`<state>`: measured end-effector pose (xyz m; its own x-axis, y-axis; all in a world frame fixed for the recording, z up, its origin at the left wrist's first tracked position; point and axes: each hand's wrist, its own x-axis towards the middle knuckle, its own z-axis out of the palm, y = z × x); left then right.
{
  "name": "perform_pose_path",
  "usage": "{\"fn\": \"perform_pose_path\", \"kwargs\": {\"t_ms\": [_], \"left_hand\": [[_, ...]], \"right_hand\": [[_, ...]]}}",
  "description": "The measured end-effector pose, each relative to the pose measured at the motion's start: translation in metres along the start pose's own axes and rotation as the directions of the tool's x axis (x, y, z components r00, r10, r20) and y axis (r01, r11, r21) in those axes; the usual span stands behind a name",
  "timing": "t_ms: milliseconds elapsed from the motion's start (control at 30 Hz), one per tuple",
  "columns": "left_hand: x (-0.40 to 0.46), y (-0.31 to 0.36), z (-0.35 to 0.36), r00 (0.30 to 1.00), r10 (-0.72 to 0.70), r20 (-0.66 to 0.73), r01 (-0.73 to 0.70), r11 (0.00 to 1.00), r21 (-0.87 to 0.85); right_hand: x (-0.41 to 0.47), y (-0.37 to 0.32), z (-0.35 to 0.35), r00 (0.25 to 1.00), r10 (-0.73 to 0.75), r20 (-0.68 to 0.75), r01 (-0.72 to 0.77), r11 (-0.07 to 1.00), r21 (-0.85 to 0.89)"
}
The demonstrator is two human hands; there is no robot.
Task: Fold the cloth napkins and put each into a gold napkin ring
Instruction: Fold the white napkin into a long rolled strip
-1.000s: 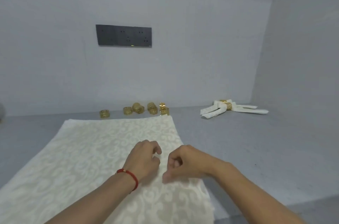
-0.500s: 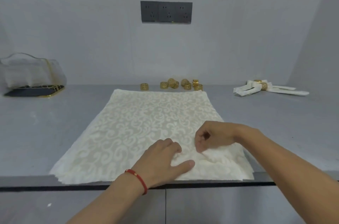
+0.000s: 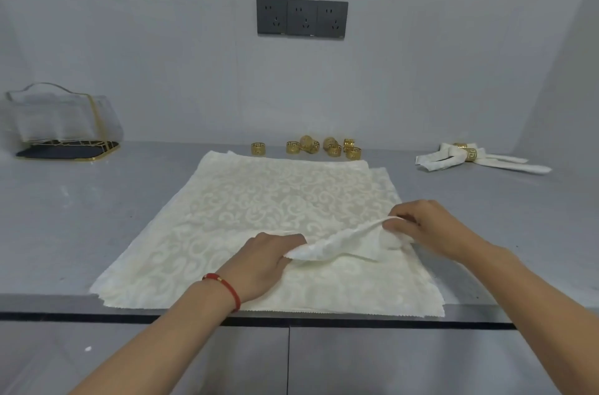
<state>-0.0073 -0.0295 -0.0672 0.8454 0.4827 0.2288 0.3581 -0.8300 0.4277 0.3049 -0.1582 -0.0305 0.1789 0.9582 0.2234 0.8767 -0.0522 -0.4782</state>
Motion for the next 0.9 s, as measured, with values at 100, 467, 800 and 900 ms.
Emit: {"fn": "perform_pose_path", "kwargs": {"t_ms": [100,467,800,900], "left_hand": [[-0.006,-0.004,-0.016,0.995,-0.03,0.095,0.041,0.992,-0.115],[-0.031,-0.007,-0.058,0.976,-0.19,0.107,0.202,0.972,-0.118],[0.04,-0.03,-0.06,0.975,-0.223,-0.01,0.223,0.973,0.065],[0.089,-0.061,-0.052,0.94,-0.341,-0.015,0.337,0.921,0.196]], "right_hand": [[-0.021,-0.016,-0.009,0.996,0.018,0.091,-0.021,0.999,0.034],[-0.031,-0.044,0.009,0.995,0.005,0.095,-0.03,0.965,0.261],[0.052,-0.037,0.012,0.974,0.099,0.203,-0.139,0.972,0.191],[0.112,-0.017,0.026,0.965,0.214,0.15,-0.224,0.973,0.056]]}}
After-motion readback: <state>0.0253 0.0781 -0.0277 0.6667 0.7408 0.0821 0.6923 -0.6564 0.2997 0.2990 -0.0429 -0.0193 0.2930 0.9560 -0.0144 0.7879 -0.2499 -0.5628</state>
